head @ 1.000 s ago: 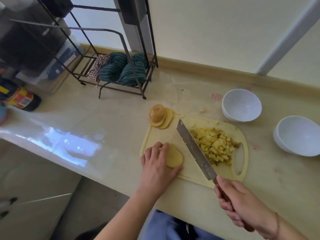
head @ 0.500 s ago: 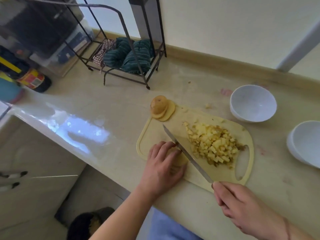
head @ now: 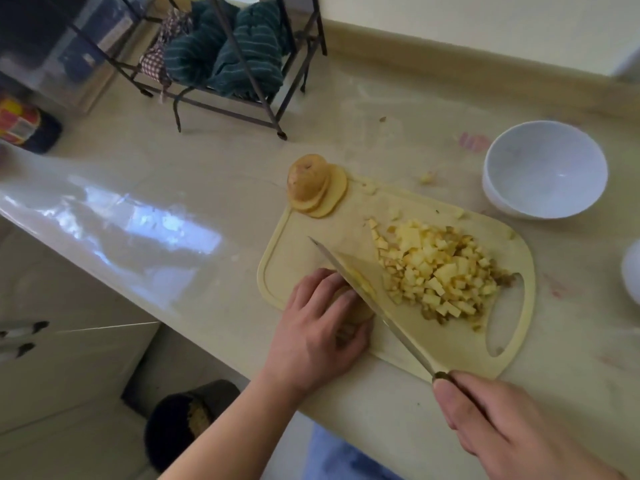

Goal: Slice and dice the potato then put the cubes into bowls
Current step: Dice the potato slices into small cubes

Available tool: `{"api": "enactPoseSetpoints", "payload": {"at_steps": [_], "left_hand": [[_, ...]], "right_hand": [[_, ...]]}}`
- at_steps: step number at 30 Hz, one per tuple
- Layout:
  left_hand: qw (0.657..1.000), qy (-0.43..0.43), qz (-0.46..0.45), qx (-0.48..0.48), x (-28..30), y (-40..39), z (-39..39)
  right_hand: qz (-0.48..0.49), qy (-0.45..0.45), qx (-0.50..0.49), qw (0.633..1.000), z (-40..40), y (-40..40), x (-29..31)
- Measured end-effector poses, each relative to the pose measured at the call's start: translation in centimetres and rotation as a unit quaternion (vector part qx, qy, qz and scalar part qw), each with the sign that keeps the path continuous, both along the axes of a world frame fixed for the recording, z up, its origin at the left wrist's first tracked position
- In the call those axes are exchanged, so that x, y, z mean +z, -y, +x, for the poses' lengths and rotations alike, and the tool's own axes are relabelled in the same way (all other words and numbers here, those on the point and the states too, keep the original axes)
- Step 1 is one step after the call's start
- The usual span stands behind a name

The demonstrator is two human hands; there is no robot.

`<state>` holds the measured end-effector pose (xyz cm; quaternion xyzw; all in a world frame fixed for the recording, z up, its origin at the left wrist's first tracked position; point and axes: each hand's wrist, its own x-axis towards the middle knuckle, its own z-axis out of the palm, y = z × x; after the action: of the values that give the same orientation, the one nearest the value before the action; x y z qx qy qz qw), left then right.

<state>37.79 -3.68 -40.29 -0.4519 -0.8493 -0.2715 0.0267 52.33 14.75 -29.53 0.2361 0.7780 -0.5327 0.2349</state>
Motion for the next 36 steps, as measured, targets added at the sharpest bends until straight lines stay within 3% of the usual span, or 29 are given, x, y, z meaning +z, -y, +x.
{"api": "enactPoseSetpoints", "payload": {"at_steps": [5,17,26,29,34,36], "left_hand": [[1.000,-0.004,-0.004,-0.001,0.1,-0.1,-0.1],[1.000,-0.010,0.006,0.000,0.4,-0.1,0.0],[0.999,-0.033,0.030,0.002,0.2,-0.1,0.0],[0.997,-0.063,0.039,-0.020,0.1,0.0,0.2],[0.997,-0.046,0.061,-0.008,-0.1,0.3,0.1],[0.997,-0.044,0.067,0.005,-0.1,0.3,0.0]], "right_hand": [[0.008,0.026,0.008,1.000,0.2,-0.1,-0.2],[0.042,-0.065,0.007,0.997,-1.7,0.2,-1.9],[0.083,-0.081,-0.001,0.993,-0.9,1.1,-2.0],[0.048,-0.066,-0.017,0.997,-1.0,1.1,-2.0],[-0.100,0.028,-0.059,0.993,-1.4,0.0,-1.4],[-0.102,0.027,-0.056,0.993,-1.4,0.2,-1.3]]}}
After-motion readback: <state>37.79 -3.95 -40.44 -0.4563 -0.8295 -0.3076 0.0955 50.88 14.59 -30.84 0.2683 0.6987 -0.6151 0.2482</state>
